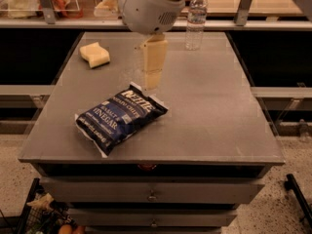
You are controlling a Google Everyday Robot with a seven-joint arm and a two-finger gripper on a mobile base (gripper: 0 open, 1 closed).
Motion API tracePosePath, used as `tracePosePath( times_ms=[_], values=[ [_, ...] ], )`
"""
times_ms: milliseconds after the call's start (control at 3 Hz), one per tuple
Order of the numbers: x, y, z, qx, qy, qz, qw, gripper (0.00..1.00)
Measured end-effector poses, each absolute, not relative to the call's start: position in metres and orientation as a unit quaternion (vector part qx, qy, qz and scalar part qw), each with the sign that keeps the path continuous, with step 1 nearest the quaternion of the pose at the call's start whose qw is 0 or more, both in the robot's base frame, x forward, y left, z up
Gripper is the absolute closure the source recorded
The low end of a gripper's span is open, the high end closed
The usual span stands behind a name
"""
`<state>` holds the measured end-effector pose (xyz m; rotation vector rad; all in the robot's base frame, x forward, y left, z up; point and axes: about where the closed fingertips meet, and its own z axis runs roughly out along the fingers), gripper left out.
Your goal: Move blue chip bag near sponge
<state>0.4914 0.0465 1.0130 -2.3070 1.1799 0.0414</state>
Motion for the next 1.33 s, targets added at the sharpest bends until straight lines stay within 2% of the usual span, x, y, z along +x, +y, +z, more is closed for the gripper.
tracePosePath(
  times_ms=[667,1333],
  values=[
    [0.487,0.064,0.997,-0.879,0.394,0.017,0.270,0.00],
    [0.482,0.078,0.915,-0.912,0.325,0.066,0.242,0.00]
  ],
)
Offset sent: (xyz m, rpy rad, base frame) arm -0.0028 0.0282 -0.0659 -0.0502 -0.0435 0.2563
